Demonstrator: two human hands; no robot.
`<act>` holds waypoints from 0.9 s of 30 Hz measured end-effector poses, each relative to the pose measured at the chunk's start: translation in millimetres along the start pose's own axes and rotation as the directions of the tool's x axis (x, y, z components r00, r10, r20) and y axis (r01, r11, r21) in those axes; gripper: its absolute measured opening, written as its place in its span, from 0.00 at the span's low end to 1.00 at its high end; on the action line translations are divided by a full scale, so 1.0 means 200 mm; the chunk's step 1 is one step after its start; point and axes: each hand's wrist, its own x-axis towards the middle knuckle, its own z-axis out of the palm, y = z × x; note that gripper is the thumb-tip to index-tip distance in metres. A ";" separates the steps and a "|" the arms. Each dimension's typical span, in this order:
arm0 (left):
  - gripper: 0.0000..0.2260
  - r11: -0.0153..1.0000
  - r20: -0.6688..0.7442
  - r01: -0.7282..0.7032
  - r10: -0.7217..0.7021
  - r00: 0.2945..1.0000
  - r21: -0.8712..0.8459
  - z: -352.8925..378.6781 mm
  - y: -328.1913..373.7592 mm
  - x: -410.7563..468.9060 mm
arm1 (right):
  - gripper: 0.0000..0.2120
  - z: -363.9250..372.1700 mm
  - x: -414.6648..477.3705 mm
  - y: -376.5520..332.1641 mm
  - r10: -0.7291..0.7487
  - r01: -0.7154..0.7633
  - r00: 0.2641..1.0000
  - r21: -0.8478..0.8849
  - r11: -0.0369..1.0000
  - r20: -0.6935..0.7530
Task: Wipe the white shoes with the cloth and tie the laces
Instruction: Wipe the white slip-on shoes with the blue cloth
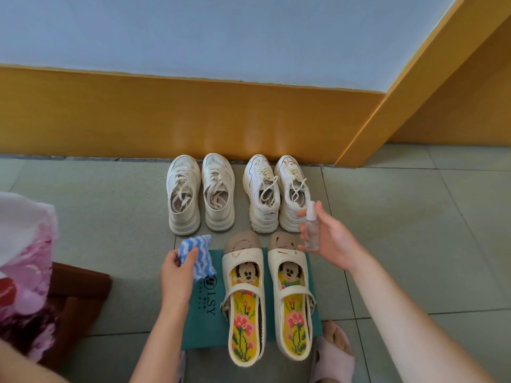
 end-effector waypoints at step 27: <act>0.02 1.000 0.008 0.006 -0.006 1.000 0.026 0.00 -0.01 -0.01 | 0.21 0.14 0.18 0.18 -0.447 -0.118 0.817 -0.864 0.489 -0.365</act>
